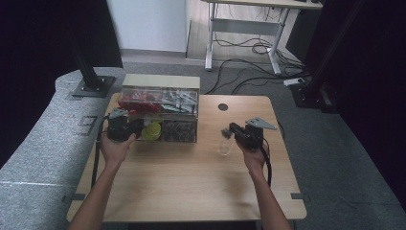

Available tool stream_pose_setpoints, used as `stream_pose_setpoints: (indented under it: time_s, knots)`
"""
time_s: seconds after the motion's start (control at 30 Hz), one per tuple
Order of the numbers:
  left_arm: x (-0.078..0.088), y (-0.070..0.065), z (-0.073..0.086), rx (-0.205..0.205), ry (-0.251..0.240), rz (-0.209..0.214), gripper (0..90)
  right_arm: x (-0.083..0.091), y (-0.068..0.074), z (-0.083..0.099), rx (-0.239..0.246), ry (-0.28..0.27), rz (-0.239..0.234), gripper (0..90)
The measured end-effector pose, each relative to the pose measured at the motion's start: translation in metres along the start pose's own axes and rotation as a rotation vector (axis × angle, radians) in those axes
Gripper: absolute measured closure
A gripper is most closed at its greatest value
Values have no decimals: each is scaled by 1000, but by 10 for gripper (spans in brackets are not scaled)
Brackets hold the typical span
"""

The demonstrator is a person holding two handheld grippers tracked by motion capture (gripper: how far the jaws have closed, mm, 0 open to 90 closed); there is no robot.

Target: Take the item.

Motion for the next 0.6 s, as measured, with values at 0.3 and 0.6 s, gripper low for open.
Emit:
stream_pose_setpoints:
  time_s: [0.3,0.6]
  knots:
    - [0,-1,0,1,1,2,897,1,4,0,28,-12,12,712]
    - [0,-1,0,6,1,7,898,7,5,11,20,-14,4,680]
Point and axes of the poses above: each handheld gripper's, and its own axes: x roughly backward along the jaws, z roughly out of its underside, y roughly to its left, the point moved 10 cm from there along -x, roughly forward along the jaws, and after that the axes turned 4 degrees about -y, right-handed, at the moved point
